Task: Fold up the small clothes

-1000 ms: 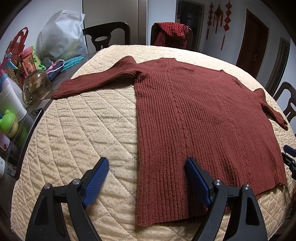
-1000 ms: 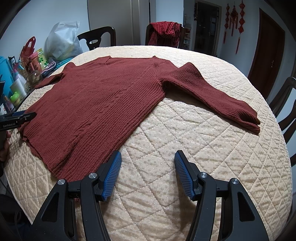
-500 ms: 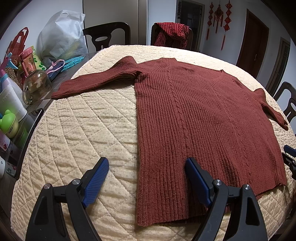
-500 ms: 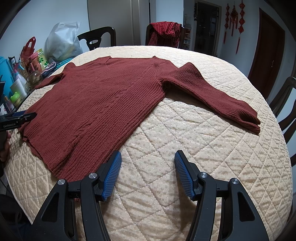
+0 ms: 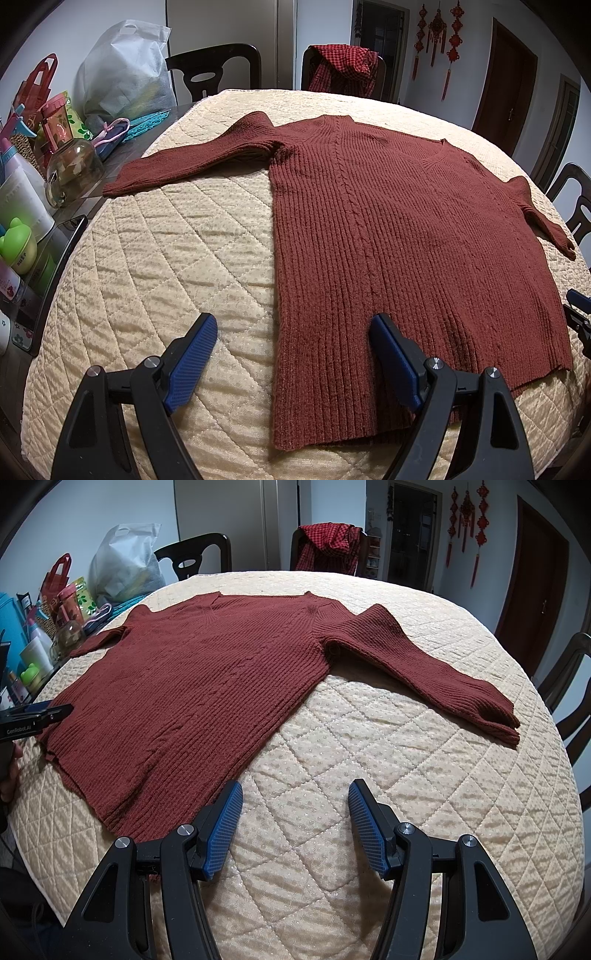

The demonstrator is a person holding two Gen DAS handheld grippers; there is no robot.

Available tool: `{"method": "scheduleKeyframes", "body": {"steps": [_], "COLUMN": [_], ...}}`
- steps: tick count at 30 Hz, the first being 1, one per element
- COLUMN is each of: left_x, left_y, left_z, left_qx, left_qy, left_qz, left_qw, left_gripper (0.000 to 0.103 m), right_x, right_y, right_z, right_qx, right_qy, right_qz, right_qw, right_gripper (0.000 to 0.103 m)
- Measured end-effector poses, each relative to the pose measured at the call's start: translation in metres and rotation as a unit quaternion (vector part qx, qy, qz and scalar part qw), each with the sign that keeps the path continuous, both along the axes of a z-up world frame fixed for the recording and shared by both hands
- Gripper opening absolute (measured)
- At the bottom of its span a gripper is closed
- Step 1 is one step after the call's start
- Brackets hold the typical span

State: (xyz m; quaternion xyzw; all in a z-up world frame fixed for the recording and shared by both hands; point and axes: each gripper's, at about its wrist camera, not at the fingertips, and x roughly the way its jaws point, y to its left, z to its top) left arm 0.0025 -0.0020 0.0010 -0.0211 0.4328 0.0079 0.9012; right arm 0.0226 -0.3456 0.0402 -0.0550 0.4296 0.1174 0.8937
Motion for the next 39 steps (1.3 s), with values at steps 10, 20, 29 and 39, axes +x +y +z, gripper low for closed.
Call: {"method": "scheduleKeyframes", "body": {"steps": [10,20,29,39], "left_x": [-0.0042,-0.0042,-0.005,-0.01], "left_y": [0.0014,0.0018,0.0015,0.0029], "left_z": [0.0013,0.0009,0.0013,0.0011], "left_qx": [0.0,0.0,0.0,-0.001], "left_qy": [-0.001,-0.001,-0.001,-0.001], "left_qz": [0.0,0.0,0.0,0.001], "left_qw": [1.0,1.0,1.0,1.0], "left_gripper": [0.087,0.087,0.088,0.088], "right_x": [-0.0004,0.0026,0.0039,0.005], "right_y": [0.0037,0.0058,0.0074,0.0087], "right_z": [0.0023,0.003,0.0026,0.0028], "right_qx": [-0.005,-0.005,-0.008,-0.008], "right_qy": [0.003,0.009,0.016,0.021], "right_qz": [0.002,0.0,-0.002,-0.005], "right_qw": [1.0,1.0,1.0,1.0], "right_gripper": [0.06,0.06,0.06,0.06]}}
